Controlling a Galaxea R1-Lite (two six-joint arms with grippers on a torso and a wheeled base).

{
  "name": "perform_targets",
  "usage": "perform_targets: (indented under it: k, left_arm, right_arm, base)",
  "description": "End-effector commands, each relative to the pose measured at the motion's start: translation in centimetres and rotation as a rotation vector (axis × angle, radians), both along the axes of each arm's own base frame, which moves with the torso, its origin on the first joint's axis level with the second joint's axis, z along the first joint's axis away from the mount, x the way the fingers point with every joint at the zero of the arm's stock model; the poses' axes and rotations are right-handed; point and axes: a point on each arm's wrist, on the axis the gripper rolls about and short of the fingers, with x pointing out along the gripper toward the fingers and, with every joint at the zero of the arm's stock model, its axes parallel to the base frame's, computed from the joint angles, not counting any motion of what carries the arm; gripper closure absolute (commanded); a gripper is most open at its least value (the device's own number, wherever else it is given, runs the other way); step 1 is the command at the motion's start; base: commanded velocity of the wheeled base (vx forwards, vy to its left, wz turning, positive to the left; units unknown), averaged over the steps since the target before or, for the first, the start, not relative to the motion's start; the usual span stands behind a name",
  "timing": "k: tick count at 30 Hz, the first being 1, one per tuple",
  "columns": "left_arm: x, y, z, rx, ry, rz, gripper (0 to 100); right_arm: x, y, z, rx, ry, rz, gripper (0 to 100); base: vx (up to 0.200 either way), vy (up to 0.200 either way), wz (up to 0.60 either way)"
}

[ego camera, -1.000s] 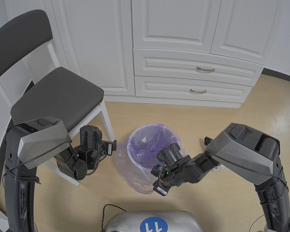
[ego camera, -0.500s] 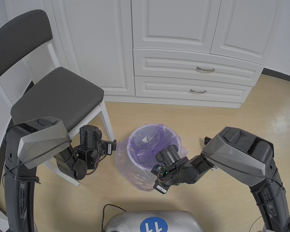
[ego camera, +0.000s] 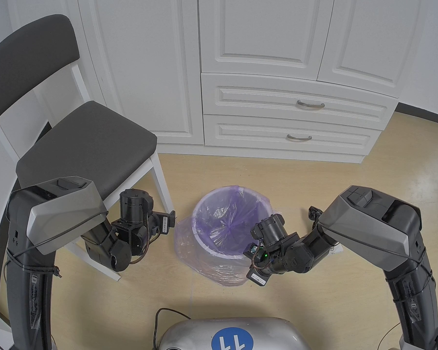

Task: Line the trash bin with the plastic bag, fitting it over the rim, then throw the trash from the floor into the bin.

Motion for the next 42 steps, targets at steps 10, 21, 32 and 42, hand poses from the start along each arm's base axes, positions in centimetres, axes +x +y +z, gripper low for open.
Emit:
perform_targets:
  k: [10, 21, 32, 42]
  left_arm:
    - [0.8, 1.0, 0.2, -0.006, -0.017, 0.027, 0]
    - [1.0, 1.3, -0.1, -0.006, -0.013, 0.034, 0]
    - [1.0, 1.3, 0.0, -0.007, -0.015, 0.034, 0]
    - [1.0, 1.3, -0.2, -0.006, -0.011, 0.035, 0]
  right_arm:
    - [1.5, -6.0, 0.4, 0.047, -0.08, -0.136, 100]
    - [3.8, -9.9, 1.6, 0.114, -0.18, -0.235, 100]
    - [5.7, -12.2, 2.2, 0.149, -0.225, -0.287, 100]
    - [5.0, -11.0, 2.4, 0.226, -0.182, -0.281, 0]
  base:
    - [0.0, 0.0, 0.0]
    - [0.0, 0.0, 0.0]
    - [0.0, 0.0, 0.0]
    - [0.0, 0.0, 0.0]
